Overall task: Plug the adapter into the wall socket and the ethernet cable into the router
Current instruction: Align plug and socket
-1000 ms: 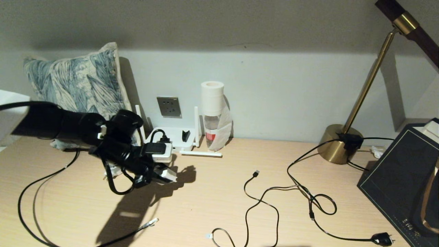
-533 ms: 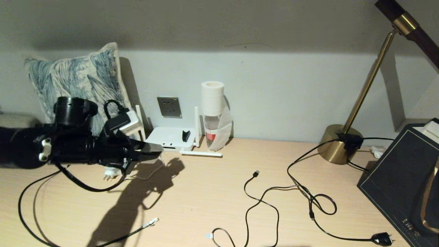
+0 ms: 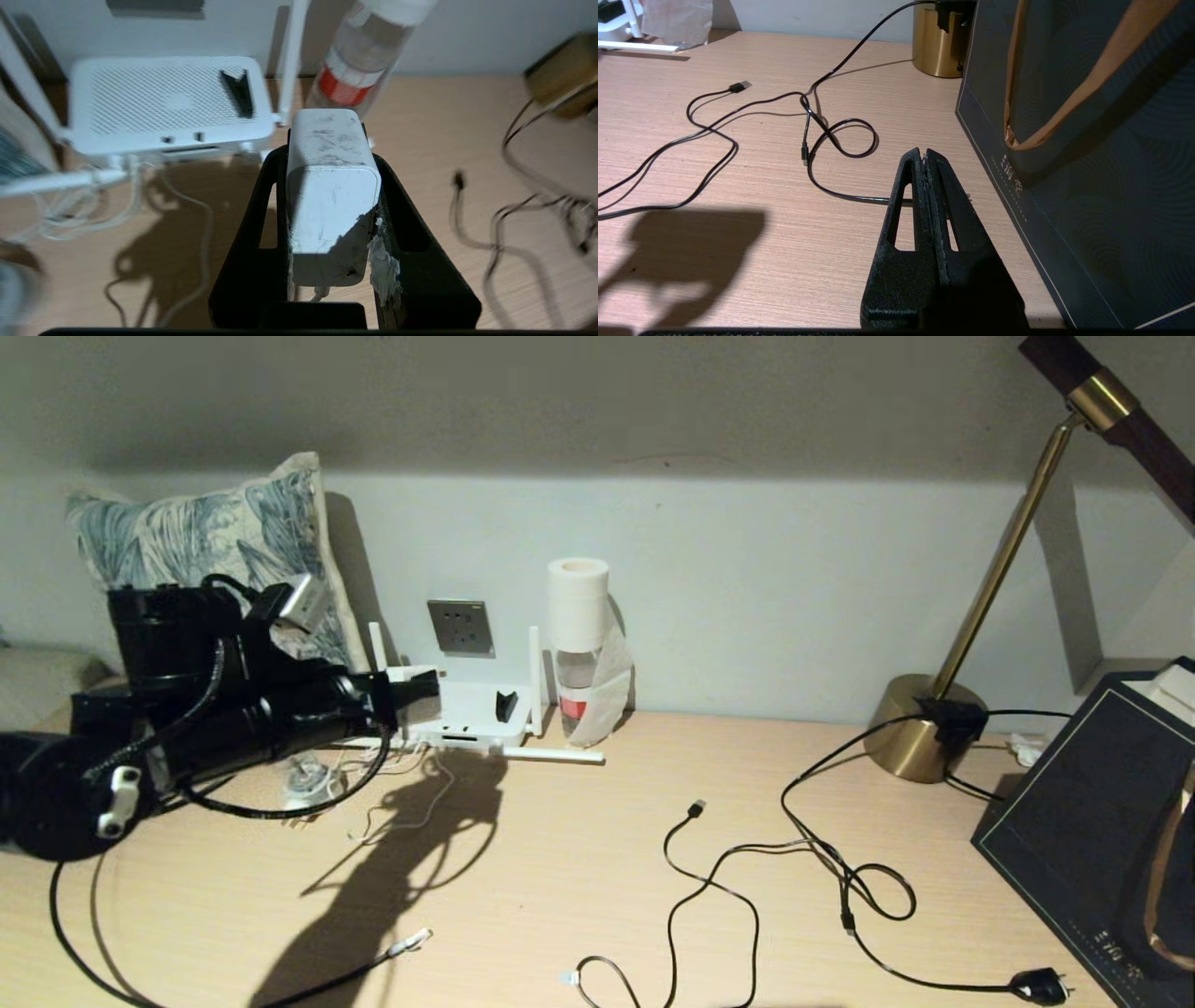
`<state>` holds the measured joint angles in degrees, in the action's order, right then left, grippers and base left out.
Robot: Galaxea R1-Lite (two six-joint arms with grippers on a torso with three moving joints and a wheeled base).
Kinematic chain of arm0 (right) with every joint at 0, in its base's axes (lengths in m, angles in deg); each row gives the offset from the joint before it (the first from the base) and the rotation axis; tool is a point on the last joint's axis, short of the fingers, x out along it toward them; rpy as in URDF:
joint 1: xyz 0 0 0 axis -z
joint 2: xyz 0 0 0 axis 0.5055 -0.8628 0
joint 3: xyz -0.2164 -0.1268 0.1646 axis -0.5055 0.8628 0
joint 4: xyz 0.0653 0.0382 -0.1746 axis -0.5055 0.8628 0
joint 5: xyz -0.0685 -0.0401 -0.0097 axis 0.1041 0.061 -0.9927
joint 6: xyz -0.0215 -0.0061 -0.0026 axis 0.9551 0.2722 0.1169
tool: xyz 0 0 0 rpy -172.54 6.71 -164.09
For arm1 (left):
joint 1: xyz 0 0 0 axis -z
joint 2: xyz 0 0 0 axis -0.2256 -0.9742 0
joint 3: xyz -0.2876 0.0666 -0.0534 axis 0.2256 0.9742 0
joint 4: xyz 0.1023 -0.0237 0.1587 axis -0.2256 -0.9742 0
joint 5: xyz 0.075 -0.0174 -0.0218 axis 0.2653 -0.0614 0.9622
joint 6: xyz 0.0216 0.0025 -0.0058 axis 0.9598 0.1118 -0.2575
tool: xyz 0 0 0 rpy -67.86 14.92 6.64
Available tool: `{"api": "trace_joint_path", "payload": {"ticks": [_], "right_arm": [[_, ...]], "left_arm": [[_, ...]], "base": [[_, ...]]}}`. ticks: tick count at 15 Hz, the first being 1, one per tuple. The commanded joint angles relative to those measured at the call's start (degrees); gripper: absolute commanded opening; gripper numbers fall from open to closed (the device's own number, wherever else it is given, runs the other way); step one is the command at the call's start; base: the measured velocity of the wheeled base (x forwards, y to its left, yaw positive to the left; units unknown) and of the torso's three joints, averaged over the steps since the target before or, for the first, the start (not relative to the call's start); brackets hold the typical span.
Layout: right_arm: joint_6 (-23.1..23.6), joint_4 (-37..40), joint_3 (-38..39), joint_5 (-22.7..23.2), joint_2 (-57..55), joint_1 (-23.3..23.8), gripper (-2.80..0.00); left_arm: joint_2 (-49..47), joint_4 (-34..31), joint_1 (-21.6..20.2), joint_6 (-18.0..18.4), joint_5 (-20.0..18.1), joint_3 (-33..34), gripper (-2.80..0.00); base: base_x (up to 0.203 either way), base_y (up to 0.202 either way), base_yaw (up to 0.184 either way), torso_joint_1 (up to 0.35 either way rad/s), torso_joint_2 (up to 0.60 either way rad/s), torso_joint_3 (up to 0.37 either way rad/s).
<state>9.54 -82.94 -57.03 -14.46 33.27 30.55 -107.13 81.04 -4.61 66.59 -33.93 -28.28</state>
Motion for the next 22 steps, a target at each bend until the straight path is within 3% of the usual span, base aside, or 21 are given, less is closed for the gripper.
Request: {"api": "trace_joint_path", "payload": {"ticks": [1,5,8,10,13,18,22], "right_arm": [[0.0,0.0,0.0,0.0,0.0,0.0,-2.8],[0.0,0.0,0.0,0.0,0.0,0.1,-2.8],[0.0,0.0,0.0,0.0,0.0,0.0,-2.8],[0.0,0.0,0.0,0.0,0.0,0.0,-2.8],[0.0,0.0,0.0,0.0,0.0,0.0,-2.8],[0.0,0.0,0.0,0.0,0.0,0.0,-2.8],[0.1,0.0,0.0,0.0,0.0,0.0,-2.8]], "left_arm": [[-3.5,5.3,2.3,-3.5,5.1,1.5,-2.8],[-15.5,28.5,2.1,-2.7,11.5,3.2,-2.8],[-24.0,38.4,0.9,0.4,12.7,1.5,-2.8],[-28.2,40.3,-0.6,1.5,12.5,-2.9,-2.8],[-31.6,40.9,-3.1,3.9,8.8,-7.7,-2.8],[-36.8,47.3,-3.4,5.3,10.2,-12.3,-2.8],[-38.2,47.9,-3.1,5.2,9.9,-13.8,-2.8]], "base": [[0.0,0.0,0.0,0.0,0.0,0.0],[0.0,0.0,0.0,0.0,0.0,0.0],[0.0,0.0,0.0,0.0,0.0,0.0],[0.0,0.0,0.0,0.0,0.0,0.0],[0.0,0.0,0.0,0.0,0.0,0.0],[0.0,0.0,0.0,0.0,0.0,0.0],[0.0,0.0,0.0,0.0,0.0,0.0]]}}
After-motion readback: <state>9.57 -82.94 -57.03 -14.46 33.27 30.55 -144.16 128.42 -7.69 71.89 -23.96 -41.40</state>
